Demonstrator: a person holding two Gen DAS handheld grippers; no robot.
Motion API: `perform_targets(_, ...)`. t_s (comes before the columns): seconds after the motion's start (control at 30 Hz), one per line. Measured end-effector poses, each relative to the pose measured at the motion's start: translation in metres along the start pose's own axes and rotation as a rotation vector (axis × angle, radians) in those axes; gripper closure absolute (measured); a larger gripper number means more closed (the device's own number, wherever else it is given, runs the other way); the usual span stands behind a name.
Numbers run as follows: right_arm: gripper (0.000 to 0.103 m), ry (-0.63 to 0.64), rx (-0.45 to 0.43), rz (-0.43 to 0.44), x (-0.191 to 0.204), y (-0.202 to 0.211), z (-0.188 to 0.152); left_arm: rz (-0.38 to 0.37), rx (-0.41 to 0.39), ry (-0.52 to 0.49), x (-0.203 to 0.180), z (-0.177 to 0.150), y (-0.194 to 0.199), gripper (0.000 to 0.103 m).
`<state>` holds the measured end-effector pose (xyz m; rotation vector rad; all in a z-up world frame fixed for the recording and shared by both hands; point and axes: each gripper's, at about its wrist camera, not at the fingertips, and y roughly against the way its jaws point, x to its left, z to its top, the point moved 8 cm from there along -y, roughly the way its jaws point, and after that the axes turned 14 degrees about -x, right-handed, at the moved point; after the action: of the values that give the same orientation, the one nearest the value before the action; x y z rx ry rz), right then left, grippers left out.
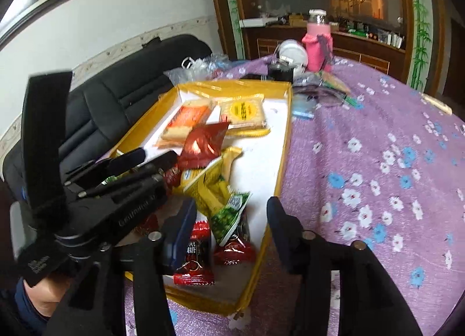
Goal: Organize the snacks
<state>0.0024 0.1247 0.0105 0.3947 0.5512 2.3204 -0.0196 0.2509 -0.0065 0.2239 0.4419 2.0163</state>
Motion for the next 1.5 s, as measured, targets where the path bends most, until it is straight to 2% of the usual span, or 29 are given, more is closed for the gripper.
perform_targets(0.07,0.044,0.013,-0.011,-0.019,-0.002,0.008,0.004,0.004,-0.022,-0.002,0.000,0.002,0.005,0.025)
perform_targets(0.13,0.024,0.021,-0.038,-0.041,-0.007,0.021,0.006,-0.012,-0.033,0.011,0.001,0.002,0.011,0.020)
perform_targets(0.2,0.016,0.038,-0.066,-0.068,-0.014,0.032,0.005,-0.026,-0.039,0.036,0.003,0.000,0.017,0.010)
perform_targets(0.3,0.010,0.072,-0.096,-0.124,-0.028,0.049,-0.004,-0.032,-0.081,0.029,0.001,0.000,0.033,0.006)
perform_targets(0.4,0.002,0.038,-0.123,-0.156,-0.047,0.063,-0.015,-0.049,-0.134,0.003,-0.006,0.003,0.048,0.001)
perform_targets(0.47,0.002,0.004,-0.144,-0.183,-0.060,0.068,-0.020,-0.061,-0.153,-0.022,-0.013,0.002,0.056,0.001)
perform_targets(0.57,0.002,-0.033,-0.167,-0.213,-0.073,0.072,-0.021,-0.060,-0.131,-0.063,-0.023,-0.003,0.058,0.001)
perform_targets(0.7,0.002,0.025,-0.196,-0.219,-0.064,0.076,-0.018,-0.019,-0.075,-0.128,-0.029,-0.009,0.057,0.001)
perform_targets(0.87,0.002,0.108,-0.209,-0.204,-0.048,0.080,-0.017,-0.041,-0.088,-0.118,-0.029,-0.009,0.066,0.001)
perform_targets(0.97,0.002,0.124,-0.226,-0.203,-0.044,0.083,-0.016,0.028,-0.105,-0.124,-0.023,-0.005,0.072,0.001)
perform_targets(1.1,0.002,0.138,-0.242,-0.196,-0.040,0.087,-0.015,0.074,-0.130,-0.165,-0.019,-0.004,0.076,0.001)
perform_targets(1.2,0.002,0.143,-0.243,-0.192,-0.038,0.087,-0.015,0.060,-0.091,-0.131,-0.017,-0.010,0.068,0.001)
perform_targets(1.3,0.002,0.152,-0.249,-0.195,-0.037,0.087,-0.015,0.102,-0.098,-0.124,-0.013,-0.012,0.065,0.001)
perform_targets(1.5,0.002,0.174,-0.247,-0.193,-0.032,0.087,-0.017,0.138,-0.084,-0.115,-0.006,-0.016,0.062,0.000)
